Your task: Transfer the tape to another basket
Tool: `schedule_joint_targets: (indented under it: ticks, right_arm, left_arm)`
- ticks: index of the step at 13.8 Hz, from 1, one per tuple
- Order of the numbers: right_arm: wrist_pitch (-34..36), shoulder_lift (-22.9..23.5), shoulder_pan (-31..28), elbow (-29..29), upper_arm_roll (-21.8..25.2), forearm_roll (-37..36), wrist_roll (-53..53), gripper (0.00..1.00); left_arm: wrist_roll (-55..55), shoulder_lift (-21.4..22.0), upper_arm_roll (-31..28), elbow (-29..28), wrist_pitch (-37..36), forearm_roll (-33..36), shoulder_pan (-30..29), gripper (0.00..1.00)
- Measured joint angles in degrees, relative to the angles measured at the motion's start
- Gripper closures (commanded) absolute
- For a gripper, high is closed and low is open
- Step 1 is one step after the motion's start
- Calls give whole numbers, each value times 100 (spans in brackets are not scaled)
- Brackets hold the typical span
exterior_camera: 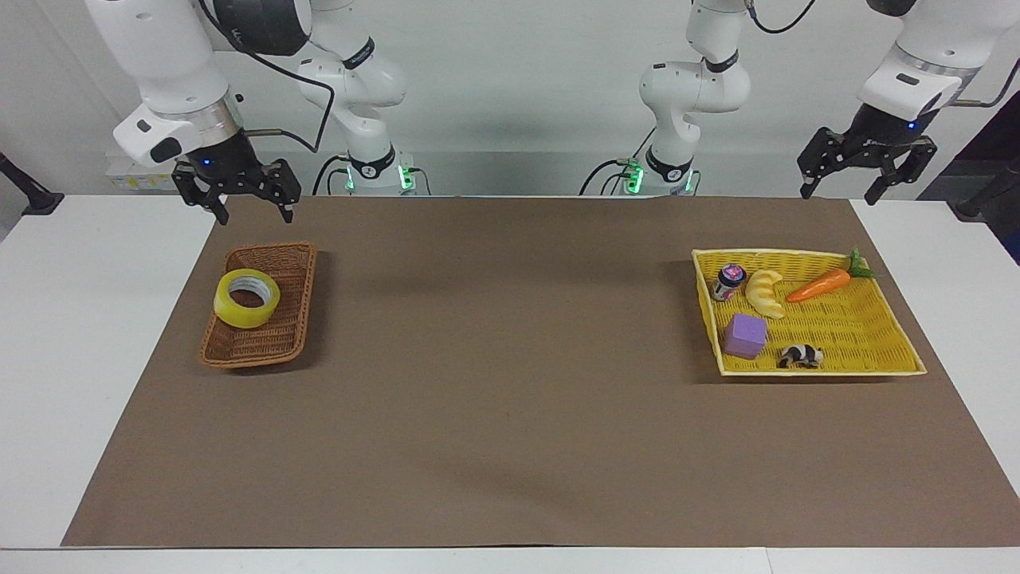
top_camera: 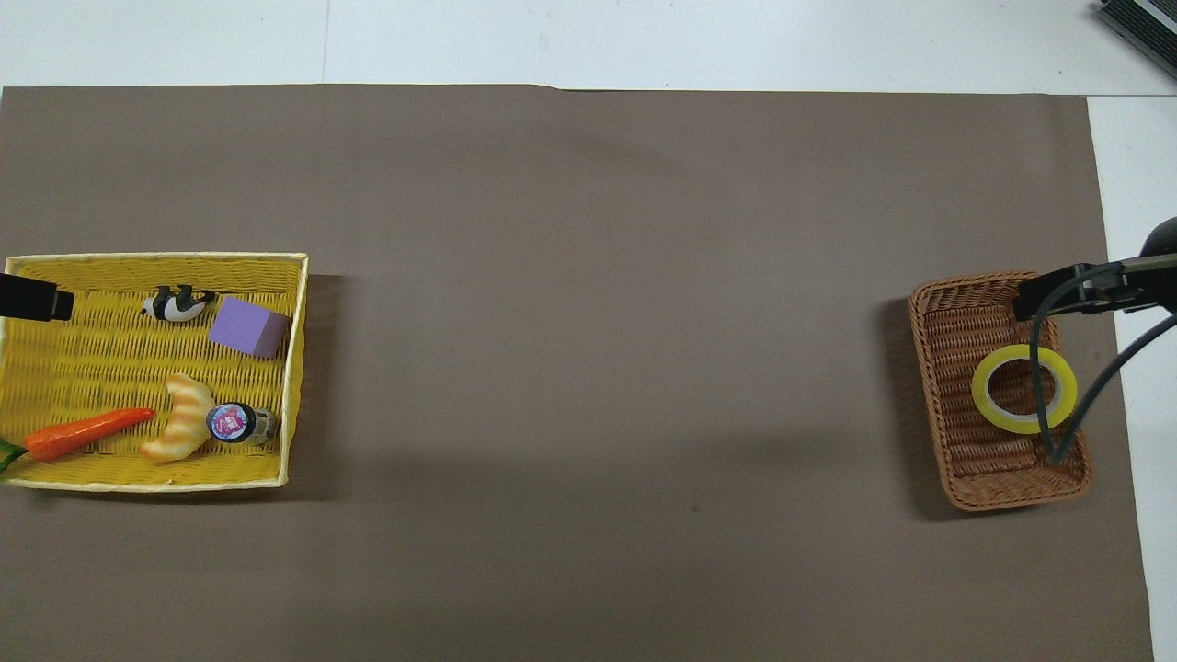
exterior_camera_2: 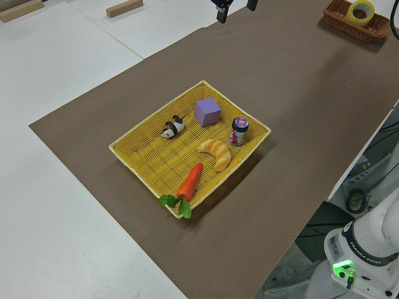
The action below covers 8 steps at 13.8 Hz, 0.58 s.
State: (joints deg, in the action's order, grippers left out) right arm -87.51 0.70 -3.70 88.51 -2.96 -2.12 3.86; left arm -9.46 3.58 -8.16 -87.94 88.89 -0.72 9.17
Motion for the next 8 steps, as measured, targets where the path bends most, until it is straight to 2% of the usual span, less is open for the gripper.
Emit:
schedule_joint_targets:
  ticks: [8]
  right_arm:
    - [110,7,-25,-118,0,63,0,0]
  left_arm:
    - [0,0,0,0,0,0,0,0]
